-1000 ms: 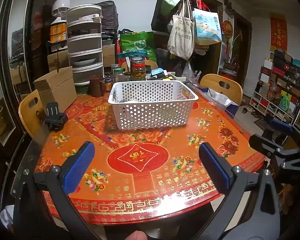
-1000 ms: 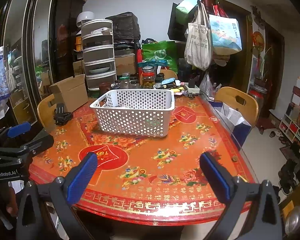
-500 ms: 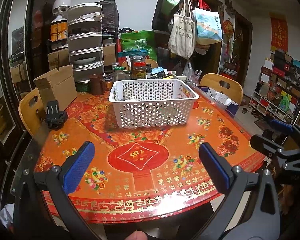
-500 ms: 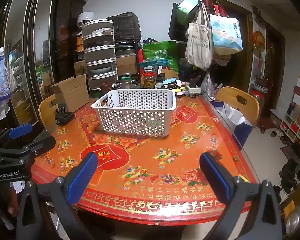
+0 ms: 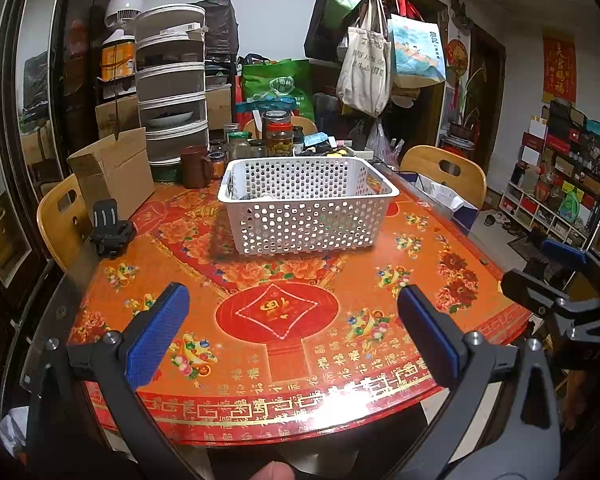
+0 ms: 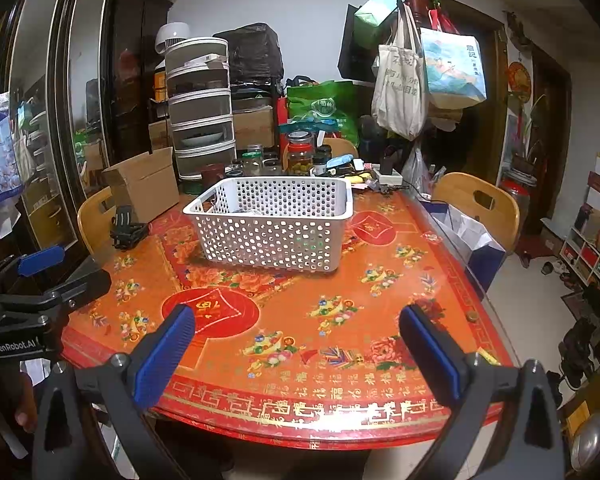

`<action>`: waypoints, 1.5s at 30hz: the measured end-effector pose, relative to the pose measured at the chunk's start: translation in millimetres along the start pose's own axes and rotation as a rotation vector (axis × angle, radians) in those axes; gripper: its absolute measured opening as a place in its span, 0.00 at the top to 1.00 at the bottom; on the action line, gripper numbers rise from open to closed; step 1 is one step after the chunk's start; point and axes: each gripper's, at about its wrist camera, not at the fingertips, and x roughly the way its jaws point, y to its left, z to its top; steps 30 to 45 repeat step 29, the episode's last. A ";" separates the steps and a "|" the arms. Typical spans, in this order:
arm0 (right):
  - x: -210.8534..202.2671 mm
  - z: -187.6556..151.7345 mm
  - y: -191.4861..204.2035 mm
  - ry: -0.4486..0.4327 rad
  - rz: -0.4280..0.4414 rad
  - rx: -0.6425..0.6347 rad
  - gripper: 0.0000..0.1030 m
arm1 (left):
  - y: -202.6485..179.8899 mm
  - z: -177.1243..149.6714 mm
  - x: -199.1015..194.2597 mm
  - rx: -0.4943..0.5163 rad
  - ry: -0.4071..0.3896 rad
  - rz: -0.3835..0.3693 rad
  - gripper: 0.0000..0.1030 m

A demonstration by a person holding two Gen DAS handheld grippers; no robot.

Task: Organize soft objects

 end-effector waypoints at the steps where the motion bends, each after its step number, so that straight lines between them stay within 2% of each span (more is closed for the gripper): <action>1: -0.1 -0.5 0.7 0.000 0.001 0.001 0.01 | 0.0 -0.5 -0.1 -0.001 0.001 0.001 0.00; 45: 2.1 -4.0 2.0 0.013 0.012 -0.001 0.01 | -6.4 -4.2 0.3 -0.007 -0.019 0.003 0.00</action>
